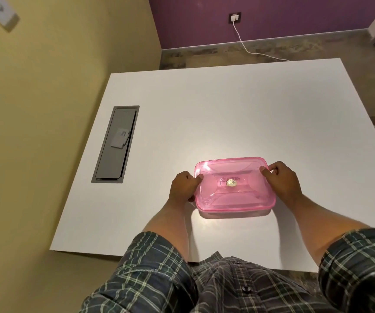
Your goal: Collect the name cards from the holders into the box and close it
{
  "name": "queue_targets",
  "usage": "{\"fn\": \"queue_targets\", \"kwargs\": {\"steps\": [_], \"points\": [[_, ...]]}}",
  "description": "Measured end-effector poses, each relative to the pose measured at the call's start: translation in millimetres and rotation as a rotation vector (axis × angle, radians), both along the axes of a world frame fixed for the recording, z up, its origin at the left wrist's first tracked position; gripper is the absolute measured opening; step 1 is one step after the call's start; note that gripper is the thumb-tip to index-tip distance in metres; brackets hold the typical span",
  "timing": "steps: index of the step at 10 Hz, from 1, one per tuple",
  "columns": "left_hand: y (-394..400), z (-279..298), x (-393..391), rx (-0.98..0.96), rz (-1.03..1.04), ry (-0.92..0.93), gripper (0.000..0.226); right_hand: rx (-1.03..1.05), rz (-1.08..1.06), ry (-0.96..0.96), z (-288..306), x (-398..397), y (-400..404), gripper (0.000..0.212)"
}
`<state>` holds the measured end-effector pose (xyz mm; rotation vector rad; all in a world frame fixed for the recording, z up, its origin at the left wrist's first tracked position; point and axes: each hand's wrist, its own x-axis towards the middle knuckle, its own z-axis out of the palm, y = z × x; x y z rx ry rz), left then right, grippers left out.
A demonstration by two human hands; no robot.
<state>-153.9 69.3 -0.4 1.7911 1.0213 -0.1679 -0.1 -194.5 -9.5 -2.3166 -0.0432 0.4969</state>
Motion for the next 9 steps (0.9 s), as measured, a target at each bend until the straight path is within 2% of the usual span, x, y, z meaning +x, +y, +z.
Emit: {"fn": "queue_targets", "kwargs": {"steps": [4,7,8,9], "points": [[30.0,7.3,18.0,0.124,0.011,0.031,0.046,0.065,-0.002,0.028,8.4,6.9,19.6,0.029],[31.6,35.6,39.3,0.144,-0.194,0.174,0.037,-0.001,0.077,0.072,24.0,18.0,17.3,0.035],[31.5,46.3,46.6,0.135,-0.278,0.279,0.046,-0.148,0.187,0.105,36.8,24.5,18.1,0.052],[34.6,61.5,60.1,0.363,-0.352,0.277,0.059,-0.335,0.245,-0.133,50.2,40.7,23.4,0.061]]}}
